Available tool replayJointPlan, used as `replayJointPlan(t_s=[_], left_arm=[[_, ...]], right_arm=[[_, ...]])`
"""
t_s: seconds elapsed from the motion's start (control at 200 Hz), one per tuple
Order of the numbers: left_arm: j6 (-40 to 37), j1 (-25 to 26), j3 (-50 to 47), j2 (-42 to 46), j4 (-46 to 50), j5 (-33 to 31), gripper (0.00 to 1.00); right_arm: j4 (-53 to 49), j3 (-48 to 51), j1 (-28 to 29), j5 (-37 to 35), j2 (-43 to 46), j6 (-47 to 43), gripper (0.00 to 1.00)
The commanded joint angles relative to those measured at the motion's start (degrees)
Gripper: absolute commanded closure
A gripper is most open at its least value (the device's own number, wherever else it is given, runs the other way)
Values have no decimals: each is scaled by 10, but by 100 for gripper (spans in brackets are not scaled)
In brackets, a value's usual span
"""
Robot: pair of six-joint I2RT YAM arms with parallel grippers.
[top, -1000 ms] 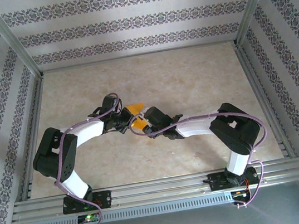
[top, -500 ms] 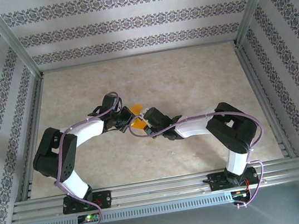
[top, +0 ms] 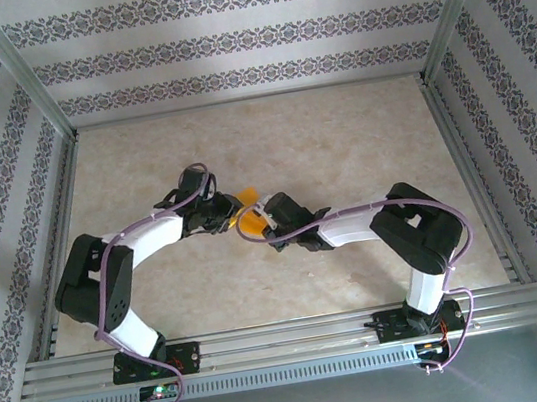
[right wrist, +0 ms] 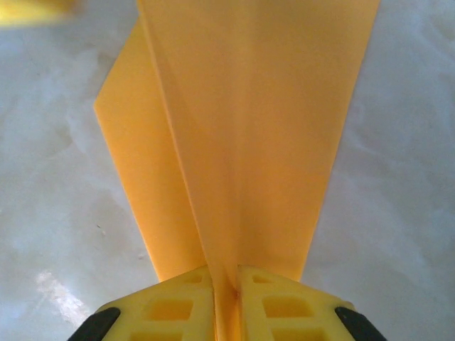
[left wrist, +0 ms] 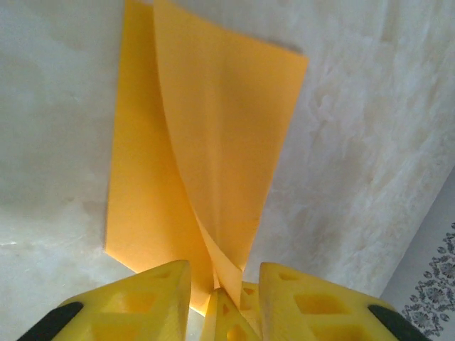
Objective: Fold a paper plane with a square sheet of paper (pick it up from the middle)
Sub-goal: Fourth fold the wing at the center of the table.
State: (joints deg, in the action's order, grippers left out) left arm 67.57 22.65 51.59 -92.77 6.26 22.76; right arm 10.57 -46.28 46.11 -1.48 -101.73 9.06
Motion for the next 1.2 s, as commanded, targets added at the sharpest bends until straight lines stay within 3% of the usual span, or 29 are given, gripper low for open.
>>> replayJointPlan(t_s=[0.0, 0.29, 0.475, 0.65, 0.889, 1.194], left_arm=[[-13, -12, -9, 51, 30, -47, 65], [-14, -5, -86, 71, -85, -17, 65], [1, 15, -94, 27, -152, 13, 72], [7, 24, -88, -15, -199, 30, 78], [11, 30, -72, -65, -235, 54, 78], [13, 30, -64, -90, -231, 61, 70]], right_arm=[[24, 15, -22, 77, -3, 42, 85], [67, 31, -73, 204, -13, 111, 86], [88, 33, -97, 261, -26, 147, 86], [94, 32, -114, 297, -37, 169, 86], [99, 31, -132, 332, -48, 191, 86], [89, 23, -139, 342, -62, 200, 82]])
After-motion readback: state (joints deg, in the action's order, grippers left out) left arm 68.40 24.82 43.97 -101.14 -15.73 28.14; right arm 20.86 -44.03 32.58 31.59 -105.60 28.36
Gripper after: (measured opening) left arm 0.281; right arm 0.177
